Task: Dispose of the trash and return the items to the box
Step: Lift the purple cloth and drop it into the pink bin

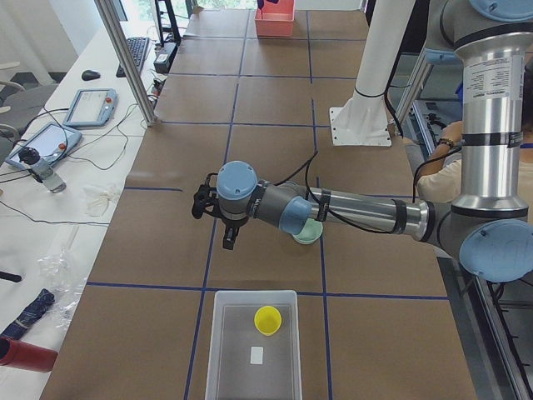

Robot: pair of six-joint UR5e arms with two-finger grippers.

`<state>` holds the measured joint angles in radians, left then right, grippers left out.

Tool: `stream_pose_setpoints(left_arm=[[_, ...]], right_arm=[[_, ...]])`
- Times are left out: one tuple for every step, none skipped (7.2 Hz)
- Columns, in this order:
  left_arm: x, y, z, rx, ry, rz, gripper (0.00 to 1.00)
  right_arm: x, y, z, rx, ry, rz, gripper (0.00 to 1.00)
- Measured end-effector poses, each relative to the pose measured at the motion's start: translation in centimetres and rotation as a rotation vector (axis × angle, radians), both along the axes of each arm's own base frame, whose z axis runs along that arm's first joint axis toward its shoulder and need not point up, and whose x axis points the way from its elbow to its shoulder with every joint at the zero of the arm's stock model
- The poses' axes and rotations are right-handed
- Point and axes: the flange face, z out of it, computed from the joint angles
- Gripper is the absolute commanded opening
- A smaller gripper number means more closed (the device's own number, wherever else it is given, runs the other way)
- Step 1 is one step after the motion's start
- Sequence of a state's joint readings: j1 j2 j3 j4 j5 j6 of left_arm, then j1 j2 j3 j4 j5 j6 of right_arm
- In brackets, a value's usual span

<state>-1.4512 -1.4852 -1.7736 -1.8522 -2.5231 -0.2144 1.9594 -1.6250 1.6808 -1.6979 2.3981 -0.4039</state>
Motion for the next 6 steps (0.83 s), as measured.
stream_pose_setpoints(left_arm=[[0.9,0.0,0.0,-0.012,0.002,0.011,1.00],[2.3,0.0,0.0,-0.038,0.003,0.023,1.00],[4.5,0.0,-0.2,-0.084,0.001,0.028,1.00],[6.8,0.1,-0.3,-0.125,-0.029,0.015,1.00],[8.7,0.7,-0.1,-0.146,-0.070,-0.005,1.00],[10.5,2.4,0.5,-0.170,-0.103,-0.012,1.00]], right_arm=[[-0.3,0.1,2.7,-0.027,-0.005,-0.040,0.81],[-1.5,0.0,5.0,-0.058,-0.017,-0.077,1.00],[-3.3,-0.5,6.4,-0.075,-0.022,-0.116,1.00],[-5.2,-1.6,6.6,-0.072,-0.019,-0.143,1.00],[-7.2,-3.0,5.7,-0.067,-0.015,-0.150,1.00],[-9.8,-4.7,3.9,-0.063,-0.011,-0.150,1.00]])
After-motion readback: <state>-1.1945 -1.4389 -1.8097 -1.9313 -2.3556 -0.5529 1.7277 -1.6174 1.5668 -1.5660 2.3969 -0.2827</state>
